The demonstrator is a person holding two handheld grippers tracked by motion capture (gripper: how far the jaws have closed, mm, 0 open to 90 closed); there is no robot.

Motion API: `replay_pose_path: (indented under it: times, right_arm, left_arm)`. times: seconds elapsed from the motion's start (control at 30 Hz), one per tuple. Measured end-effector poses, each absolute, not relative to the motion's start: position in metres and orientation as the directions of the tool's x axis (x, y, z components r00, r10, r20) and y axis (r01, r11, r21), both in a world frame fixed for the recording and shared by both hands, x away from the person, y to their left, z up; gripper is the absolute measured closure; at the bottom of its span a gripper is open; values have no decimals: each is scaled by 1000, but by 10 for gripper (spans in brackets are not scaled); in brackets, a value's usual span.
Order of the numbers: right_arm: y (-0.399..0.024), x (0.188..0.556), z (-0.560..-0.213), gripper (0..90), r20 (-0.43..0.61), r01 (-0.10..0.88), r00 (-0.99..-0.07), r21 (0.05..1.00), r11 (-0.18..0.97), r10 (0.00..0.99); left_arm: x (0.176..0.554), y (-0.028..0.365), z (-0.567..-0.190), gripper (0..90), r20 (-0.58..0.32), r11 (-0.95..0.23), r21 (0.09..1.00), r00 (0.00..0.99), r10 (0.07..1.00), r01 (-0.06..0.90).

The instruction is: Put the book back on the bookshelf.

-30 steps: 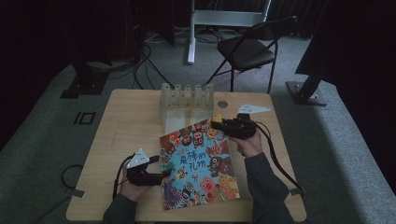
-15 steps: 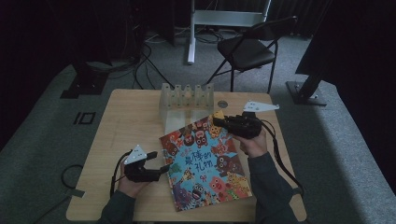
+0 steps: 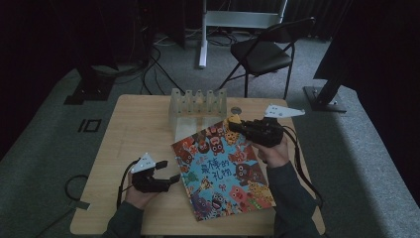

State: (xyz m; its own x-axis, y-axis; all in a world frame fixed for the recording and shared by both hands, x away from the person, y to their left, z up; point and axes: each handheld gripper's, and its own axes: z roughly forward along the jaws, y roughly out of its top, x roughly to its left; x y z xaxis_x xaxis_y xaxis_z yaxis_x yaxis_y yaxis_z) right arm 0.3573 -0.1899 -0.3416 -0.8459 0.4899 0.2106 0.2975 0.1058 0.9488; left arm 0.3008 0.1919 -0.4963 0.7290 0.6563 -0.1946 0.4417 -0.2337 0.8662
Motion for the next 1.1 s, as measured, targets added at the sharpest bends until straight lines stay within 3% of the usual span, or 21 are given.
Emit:
replay_pose_path:
  times: [0.53, 1.1]
  right_arm:
    - [-195, 357, -344, 796, 258, 310, -862, 949, 53, 437]
    - [-195, 359, -345, 792, 283, 321, -876, 947, 33, 390]
  left_arm:
    - [320, 180, -494, 193, -228, -231, 864, 756, 613, 447]
    - [338, 174, -496, 178, -331, -181, 866, 807, 489, 466]
